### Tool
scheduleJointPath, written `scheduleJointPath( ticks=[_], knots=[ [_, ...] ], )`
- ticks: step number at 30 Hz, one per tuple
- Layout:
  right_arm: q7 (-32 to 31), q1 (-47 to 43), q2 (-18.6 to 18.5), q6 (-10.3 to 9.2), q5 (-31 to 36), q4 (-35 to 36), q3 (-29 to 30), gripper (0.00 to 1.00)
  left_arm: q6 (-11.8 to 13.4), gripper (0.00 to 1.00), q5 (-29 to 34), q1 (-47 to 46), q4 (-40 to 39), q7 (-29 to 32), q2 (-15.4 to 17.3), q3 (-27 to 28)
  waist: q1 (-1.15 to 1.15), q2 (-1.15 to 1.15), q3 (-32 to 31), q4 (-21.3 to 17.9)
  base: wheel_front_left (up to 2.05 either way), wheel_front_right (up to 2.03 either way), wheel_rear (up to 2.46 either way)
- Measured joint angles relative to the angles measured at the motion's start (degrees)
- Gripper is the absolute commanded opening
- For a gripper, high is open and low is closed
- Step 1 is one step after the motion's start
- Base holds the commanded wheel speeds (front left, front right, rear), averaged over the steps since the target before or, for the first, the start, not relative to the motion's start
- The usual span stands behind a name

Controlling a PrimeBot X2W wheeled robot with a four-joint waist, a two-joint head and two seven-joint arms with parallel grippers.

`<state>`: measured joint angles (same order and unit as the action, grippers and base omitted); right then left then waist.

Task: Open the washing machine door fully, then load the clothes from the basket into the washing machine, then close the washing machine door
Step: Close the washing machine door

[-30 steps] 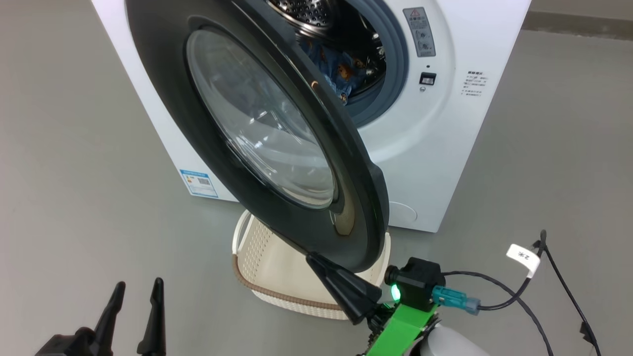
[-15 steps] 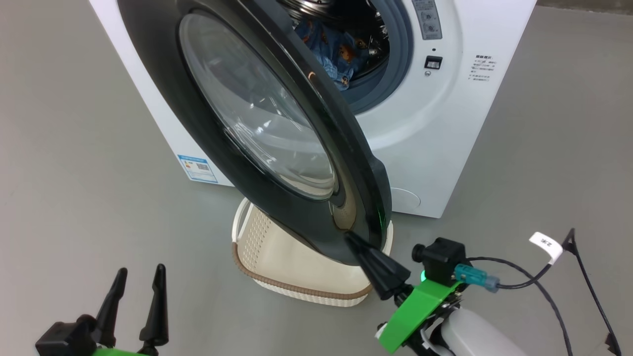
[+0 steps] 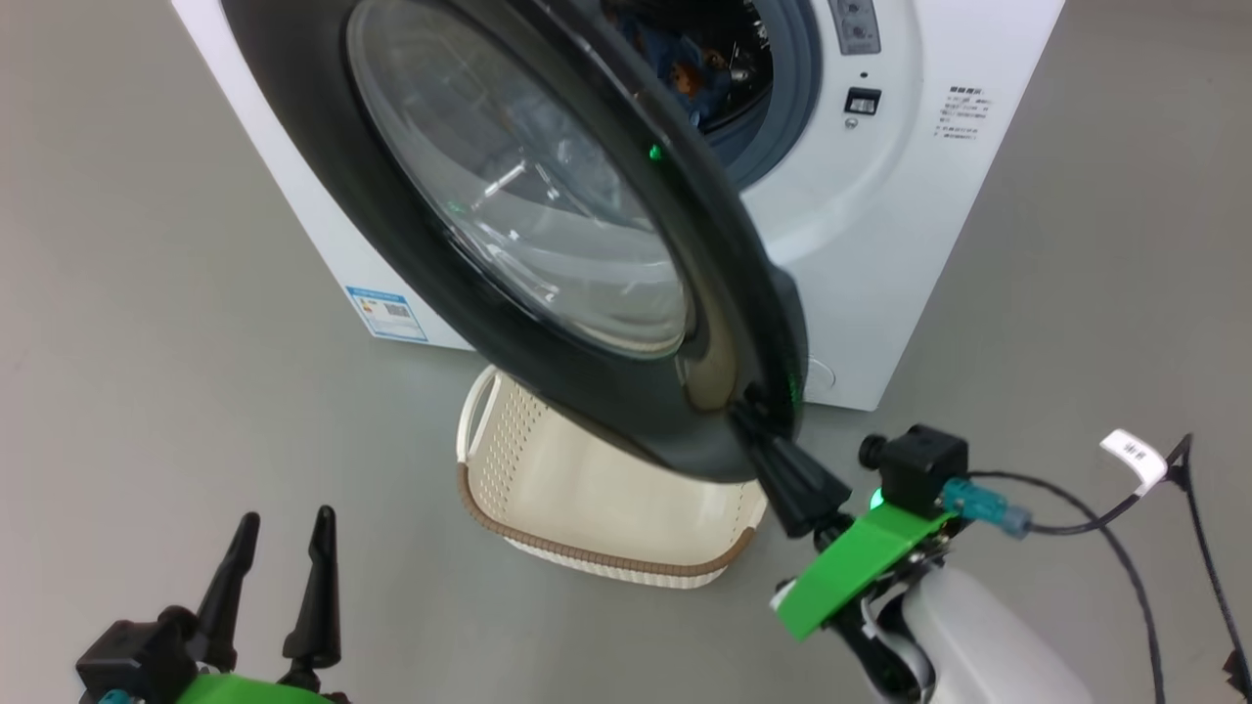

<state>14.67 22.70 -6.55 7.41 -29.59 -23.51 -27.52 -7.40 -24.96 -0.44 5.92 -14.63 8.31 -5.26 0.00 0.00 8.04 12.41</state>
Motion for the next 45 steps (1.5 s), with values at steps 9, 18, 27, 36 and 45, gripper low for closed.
scheduleJointPath(
  ticks=[9,18,27,36,45],
  knots=[
    [0.0,3.6,0.0,0.0,1.9,-0.4,6.4,0.0,0.0,1.0,-0.2,-2.4,-0.4,0.0,0.0,-1.5,0.0,0.0,2.5,0.4,0.0,0.0,0.0],
    [0.0,7.8,-1.1,0.0,3.3,-1.5,13.1,0.0,0.0,1.0,-0.8,-5.2,-0.6,0.0,-0.7,-3.3,0.0,0.0,5.0,2.1,0.0,0.0,0.0],
    [0.0,14.0,-2.0,0.0,5.0,-3.0,18.0,0.0,0.0,1.0,-0.8,-8.8,-1.2,0.0,-1.7,-4.2,0.0,0.0,8.4,4.0,0.0,0.0,0.0],
    [0.1,20.5,-2.9,0.0,7.3,-5.0,22.7,0.0,0.0,1.0,-1.1,-11.7,-1.7,0.0,-2.0,-5.6,0.0,0.0,12.0,6.3,0.0,0.0,0.0],
    [0.1,25.0,-2.9,0.01,10.0,-5.6,27.4,0.0,0.0,1.0,-1.5,-13.2,-2.0,0.0,-2.3,-6.3,0.0,0.0,15.2,8.3,0.0,0.0,0.0]
  ],
)
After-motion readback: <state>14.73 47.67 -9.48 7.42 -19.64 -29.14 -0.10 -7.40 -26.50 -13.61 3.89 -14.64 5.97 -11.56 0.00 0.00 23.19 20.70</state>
